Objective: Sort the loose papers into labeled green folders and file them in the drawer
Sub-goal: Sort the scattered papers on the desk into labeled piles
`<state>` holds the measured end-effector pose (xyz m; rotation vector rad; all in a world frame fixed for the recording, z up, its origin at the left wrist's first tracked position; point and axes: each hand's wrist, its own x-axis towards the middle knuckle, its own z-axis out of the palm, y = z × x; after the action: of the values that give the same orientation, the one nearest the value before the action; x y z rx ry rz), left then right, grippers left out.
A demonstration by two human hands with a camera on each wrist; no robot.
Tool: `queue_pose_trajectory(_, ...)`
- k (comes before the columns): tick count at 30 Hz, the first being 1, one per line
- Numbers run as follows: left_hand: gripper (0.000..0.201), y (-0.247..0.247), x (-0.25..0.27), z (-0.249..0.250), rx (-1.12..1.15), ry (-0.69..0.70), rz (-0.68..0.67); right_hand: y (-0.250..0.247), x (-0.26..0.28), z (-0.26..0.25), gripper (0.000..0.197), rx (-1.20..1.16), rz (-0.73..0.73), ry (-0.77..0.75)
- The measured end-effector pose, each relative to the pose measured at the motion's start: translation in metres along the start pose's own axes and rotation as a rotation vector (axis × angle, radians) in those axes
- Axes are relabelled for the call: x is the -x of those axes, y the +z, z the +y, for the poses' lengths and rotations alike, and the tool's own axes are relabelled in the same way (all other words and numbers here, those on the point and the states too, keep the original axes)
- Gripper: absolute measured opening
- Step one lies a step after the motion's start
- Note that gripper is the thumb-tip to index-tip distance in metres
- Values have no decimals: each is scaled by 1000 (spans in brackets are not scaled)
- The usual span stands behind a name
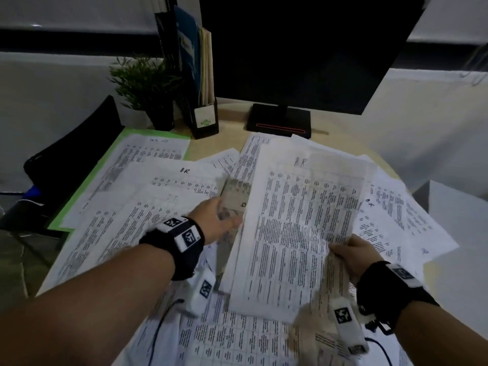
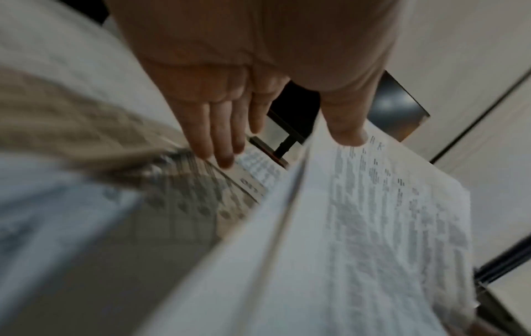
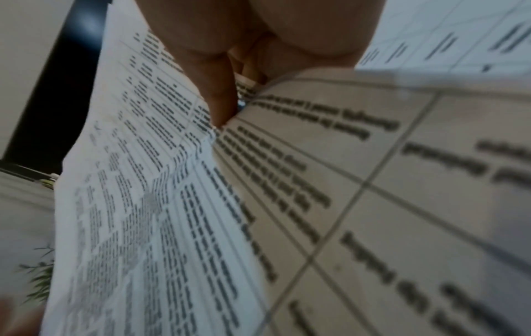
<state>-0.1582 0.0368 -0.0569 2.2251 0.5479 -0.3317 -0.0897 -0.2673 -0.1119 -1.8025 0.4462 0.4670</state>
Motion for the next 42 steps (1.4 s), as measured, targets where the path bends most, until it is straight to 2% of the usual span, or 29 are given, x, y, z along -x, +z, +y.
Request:
queue_pose_trajectory(2, 73, 19, -9, 8, 124, 5, -93, -3, 8, -1, 17, -24, -41, -11)
queue_pose_trajectory(4, 67, 37, -17, 10, 83, 19, -197, -3, 15, -2, 14, -48, -85, -17)
queue_pose_trajectory(6, 54, 50, -23, 7, 54, 5, -202, -3, 20, -4, 11, 6, -62, -48)
queue_pose_trajectory(8, 42, 60, -29, 0, 14, -20, -180, -13, 16, -10, 5, 209, 27, -104)
queue_pose_trajectory(9, 40, 63, -30, -1, -27, -44, -185, -23, 12, -13, 10, 356, 77, -100)
queue_pose_trajectory(11, 38, 66, -31, -6, -108, -79, -212, -47, 2, -16, 30, 638, 177, -6)
queue_pose_trajectory(13, 43, 69, -32, -12, -126, -87, -205, -69, -1, -13, 38, 830, 188, 113)
queue_pose_trajectory(16, 50, 72, -30, -17, -134, -63, -177, -84, -4, -3, 39, 782, 153, 208)
queue_pose_trajectory(19, 44, 75, -27, -16, -108, -53, -161, -87, -3, 2, 37, 769, 161, 182)
queue_pose_trajectory(23, 38, 75, -27, -5, -114, -61, -169, -93, -17, -12, 49, 741, 231, 132)
queue_pose_trajectory(27, 39, 78, -37, 19, -74, -39, -150, -102, -41, -30, 62, 902, 223, 110)
queue_pose_trajectory(30, 38, 91, -39, 33, -23, -31, -158, -105, -57, -33, 58, 1004, 195, 98)
queue_pose_trajectory(33, 38, 108, -38, 35, 3, -63, -158, -107, -68, -29, 69, 1000, 193, 94)
queue_pose_trajectory(35, 36, 113, -37, 34, 16, -66, -124, -109, -65, -29, 76, 946, 186, 143)
queue_pose_trajectory(37, 34, 114, -34, 32, 22, -74, -103, -115, -61, -35, 56, 812, 180, 165)
queue_pose_trajectory(39, 35, 112, -31, 32, 18, -90, -81, -123, -63, -37, 31, 664, 237, 94)
queue_pose_trajectory(42, 38, 112, -30, 34, 27, -106, -81, -125, -57, -32, 16, 292, 308, -20)
